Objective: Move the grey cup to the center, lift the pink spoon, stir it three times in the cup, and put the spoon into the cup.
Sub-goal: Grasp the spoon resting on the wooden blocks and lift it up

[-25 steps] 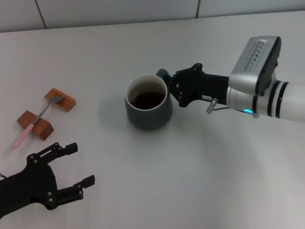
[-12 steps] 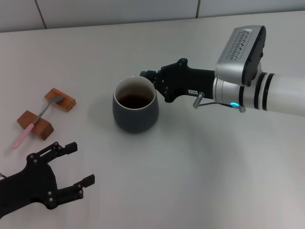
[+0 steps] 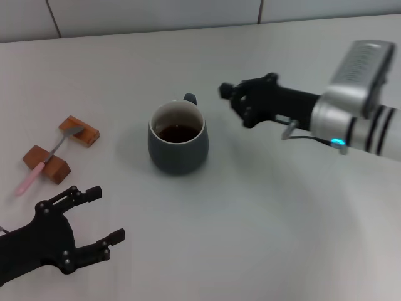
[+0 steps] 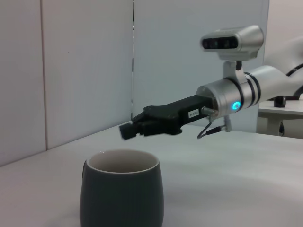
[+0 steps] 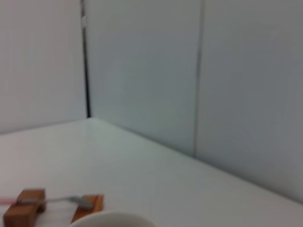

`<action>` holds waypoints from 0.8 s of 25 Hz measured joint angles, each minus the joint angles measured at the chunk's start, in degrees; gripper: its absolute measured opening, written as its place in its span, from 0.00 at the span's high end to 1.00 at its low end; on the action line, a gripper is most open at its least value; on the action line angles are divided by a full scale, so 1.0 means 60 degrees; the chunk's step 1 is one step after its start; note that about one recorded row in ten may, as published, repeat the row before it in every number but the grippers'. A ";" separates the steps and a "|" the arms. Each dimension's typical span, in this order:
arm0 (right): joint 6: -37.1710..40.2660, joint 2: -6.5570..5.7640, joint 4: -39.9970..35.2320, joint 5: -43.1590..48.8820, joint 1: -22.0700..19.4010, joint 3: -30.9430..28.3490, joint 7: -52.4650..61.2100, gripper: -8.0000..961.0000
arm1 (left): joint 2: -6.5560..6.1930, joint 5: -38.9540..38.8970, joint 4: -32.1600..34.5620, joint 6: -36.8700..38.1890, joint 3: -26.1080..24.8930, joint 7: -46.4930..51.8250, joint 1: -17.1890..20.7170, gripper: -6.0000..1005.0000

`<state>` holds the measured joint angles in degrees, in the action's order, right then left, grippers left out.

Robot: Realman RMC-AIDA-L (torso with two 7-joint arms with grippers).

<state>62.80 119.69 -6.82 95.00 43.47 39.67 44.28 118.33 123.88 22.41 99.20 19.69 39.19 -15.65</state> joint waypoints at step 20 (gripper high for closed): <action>0.2753 -0.0105 -0.1436 0.0916 -0.3074 -0.0074 -0.0780 0.63 | 0.0011 -0.0135 -0.0002 -0.0010 0.0000 0.0002 -0.0043 0.23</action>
<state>79.32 119.06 -15.43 100.50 25.03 39.23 39.60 118.39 123.07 22.40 99.14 19.69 39.20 -15.91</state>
